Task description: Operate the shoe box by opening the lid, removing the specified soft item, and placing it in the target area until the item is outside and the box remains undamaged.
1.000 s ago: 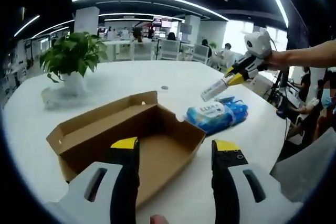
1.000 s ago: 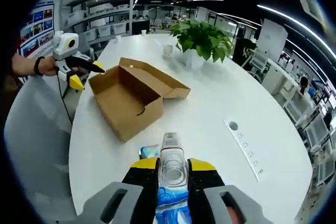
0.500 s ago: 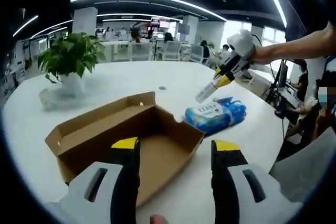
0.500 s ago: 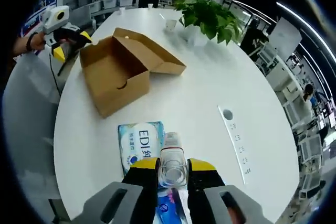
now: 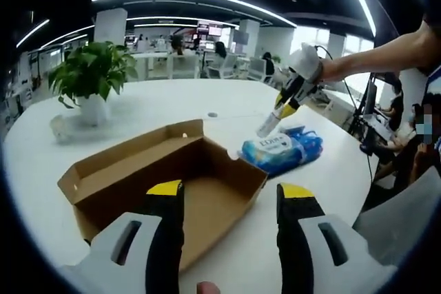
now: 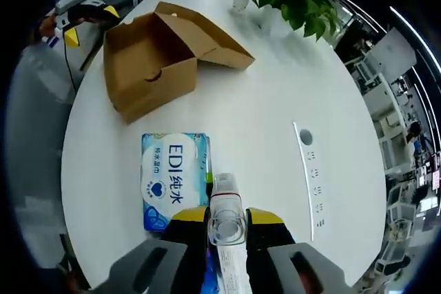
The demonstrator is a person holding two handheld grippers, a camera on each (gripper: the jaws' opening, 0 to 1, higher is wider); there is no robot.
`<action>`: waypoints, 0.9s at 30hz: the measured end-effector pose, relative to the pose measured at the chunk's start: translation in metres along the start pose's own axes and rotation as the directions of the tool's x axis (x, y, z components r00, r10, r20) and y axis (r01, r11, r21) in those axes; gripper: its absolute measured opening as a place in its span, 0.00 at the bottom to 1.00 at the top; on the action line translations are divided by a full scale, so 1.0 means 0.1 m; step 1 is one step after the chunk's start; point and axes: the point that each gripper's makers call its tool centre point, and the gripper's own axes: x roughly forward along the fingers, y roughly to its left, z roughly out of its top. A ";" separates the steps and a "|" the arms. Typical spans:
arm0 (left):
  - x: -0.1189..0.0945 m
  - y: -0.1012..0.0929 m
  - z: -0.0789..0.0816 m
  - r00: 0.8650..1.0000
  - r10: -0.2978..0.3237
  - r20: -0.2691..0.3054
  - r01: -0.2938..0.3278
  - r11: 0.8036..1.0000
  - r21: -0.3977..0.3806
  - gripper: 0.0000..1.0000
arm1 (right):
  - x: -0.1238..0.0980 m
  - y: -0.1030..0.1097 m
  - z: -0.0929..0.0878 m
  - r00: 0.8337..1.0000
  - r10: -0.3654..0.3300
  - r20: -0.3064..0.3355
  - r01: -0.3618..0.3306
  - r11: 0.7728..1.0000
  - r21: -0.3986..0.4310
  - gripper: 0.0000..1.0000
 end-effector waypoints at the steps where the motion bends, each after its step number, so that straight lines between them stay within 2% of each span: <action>1: 0.00 0.00 0.00 1.000 0.001 0.001 -0.001 1.000 -0.001 0.52 | 0.01 0.00 -0.01 1.000 0.002 -0.006 -0.002 1.000 -0.005 0.16; 17: -0.01 -0.02 0.00 1.000 -0.009 0.003 0.009 1.000 -0.005 0.52 | 0.12 -0.05 -0.17 0.993 0.032 -0.116 -0.041 0.997 -0.073 0.16; 24: 0.00 -0.01 0.01 1.000 -0.009 0.005 0.009 1.000 -0.012 0.52 | 0.19 -0.06 -0.27 0.981 0.061 -0.185 -0.083 0.990 -0.111 0.16; 27: -0.01 -0.02 0.03 1.000 -0.011 0.013 0.011 1.000 -0.017 0.51 | 0.21 -0.04 -0.28 0.977 0.080 -0.199 -0.101 0.990 -0.095 0.16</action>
